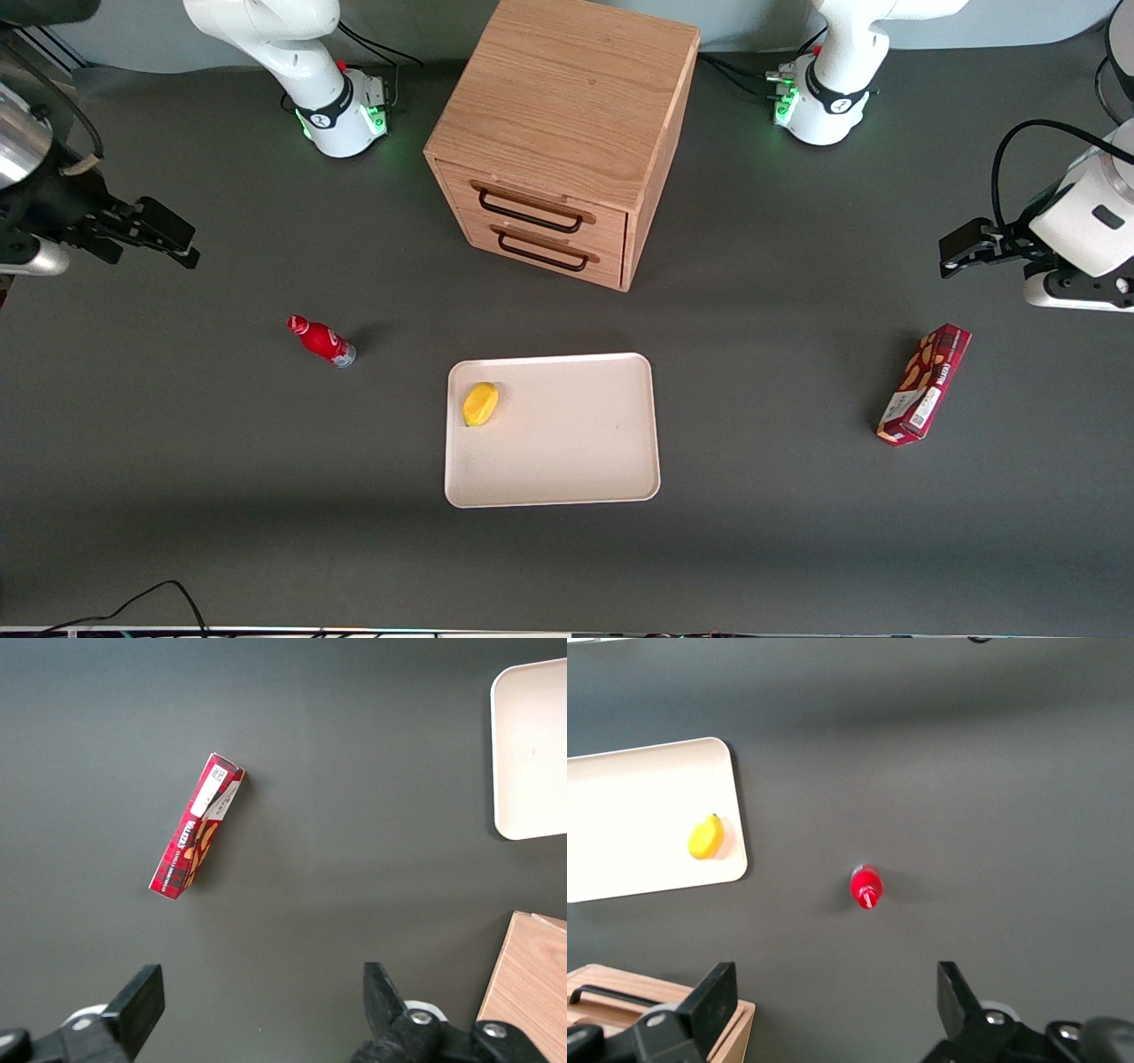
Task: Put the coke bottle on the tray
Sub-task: 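Move the open right gripper down to the red Coca-Cola bottle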
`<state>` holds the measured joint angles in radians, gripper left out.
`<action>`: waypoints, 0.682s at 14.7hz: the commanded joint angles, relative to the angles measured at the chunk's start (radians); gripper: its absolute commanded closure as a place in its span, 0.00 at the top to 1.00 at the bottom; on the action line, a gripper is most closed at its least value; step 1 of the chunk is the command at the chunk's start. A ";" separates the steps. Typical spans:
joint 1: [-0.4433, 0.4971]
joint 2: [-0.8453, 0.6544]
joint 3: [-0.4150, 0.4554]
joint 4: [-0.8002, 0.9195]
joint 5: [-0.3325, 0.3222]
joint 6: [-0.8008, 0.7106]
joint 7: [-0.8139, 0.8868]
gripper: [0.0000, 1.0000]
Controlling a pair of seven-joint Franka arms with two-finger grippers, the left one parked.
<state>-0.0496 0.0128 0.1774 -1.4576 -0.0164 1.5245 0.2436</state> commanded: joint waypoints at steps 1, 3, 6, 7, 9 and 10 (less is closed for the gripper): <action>-0.004 0.035 0.002 0.057 0.018 -0.049 -0.004 1.00; -0.004 0.042 0.002 0.054 0.015 -0.049 -0.003 1.00; -0.009 0.052 0.002 0.007 0.018 -0.044 -0.007 1.00; -0.010 0.059 0.002 -0.024 0.018 -0.026 -0.006 1.00; -0.024 0.064 0.002 -0.117 0.018 0.069 -0.007 1.00; -0.036 0.064 0.002 -0.180 0.019 0.132 -0.007 1.00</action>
<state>-0.0570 0.0841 0.1771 -1.5259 -0.0162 1.5577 0.2435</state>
